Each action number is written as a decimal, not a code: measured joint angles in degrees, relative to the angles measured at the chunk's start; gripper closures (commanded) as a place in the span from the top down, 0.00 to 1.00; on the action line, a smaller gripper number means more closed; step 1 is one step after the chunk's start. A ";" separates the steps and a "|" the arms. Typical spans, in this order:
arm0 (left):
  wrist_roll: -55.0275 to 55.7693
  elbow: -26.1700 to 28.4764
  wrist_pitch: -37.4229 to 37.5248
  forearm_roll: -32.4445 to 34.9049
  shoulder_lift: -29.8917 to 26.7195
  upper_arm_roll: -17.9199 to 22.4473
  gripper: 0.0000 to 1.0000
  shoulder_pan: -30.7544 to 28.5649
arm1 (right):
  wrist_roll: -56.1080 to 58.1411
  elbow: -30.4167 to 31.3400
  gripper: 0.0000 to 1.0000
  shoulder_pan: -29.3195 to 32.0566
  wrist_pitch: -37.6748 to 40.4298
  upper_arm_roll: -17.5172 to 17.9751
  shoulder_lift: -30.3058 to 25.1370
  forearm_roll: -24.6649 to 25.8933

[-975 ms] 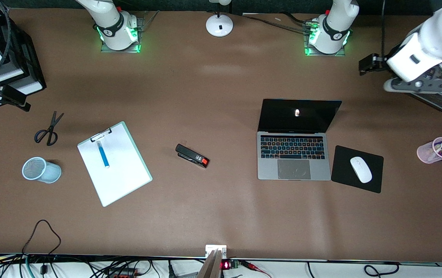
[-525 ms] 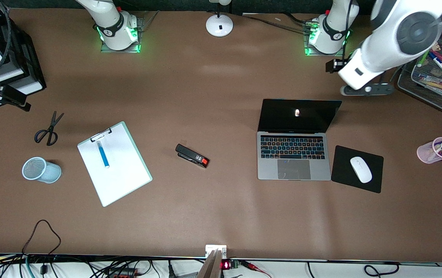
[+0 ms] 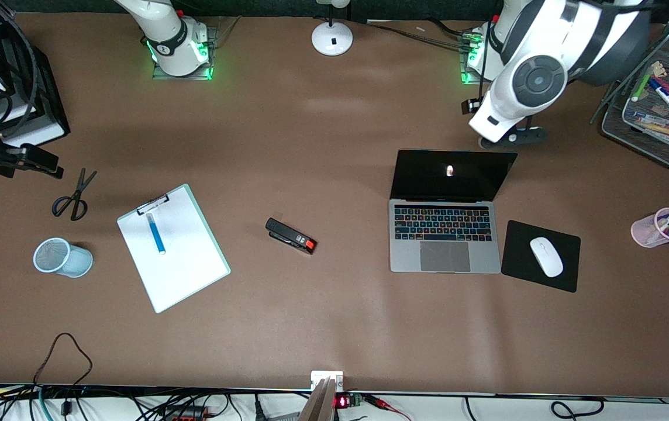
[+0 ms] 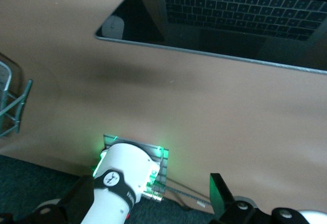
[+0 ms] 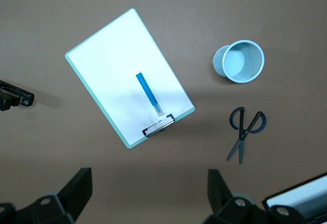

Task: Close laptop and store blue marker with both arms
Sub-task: 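Lower the left gripper to the lid while the right gripper reaches the marker, then push the laptop lid down with the left gripper while the right grasps marker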

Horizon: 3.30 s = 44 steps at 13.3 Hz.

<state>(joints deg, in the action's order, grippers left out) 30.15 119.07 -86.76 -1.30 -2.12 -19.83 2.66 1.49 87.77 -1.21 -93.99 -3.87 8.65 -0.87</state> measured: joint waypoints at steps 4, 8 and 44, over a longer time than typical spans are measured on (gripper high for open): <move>0.19 6.89 -9.37 -0.10 0.22 -0.02 1.00 -0.04 | 0.00 0.01 1.00 0.32 -0.69 -0.16 1.41 -1.80; 0.21 8.96 -16.04 -0.79 0.99 -0.32 1.00 -0.04 | 0.00 0.05 1.00 0.79 -3.19 -0.52 3.73 -3.83; 0.13 -0.65 -42.26 -0.94 16.77 0.32 1.00 -3.89 | 23.40 0.34 0.72 -5.16 -30.83 0.08 33.89 -2.55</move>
<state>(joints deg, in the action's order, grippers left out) 30.28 118.43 -129.02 -2.23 14.65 -19.50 -1.23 24.89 88.11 -6.38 -124.82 -3.80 42.54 -3.42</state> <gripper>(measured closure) 0.000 0.220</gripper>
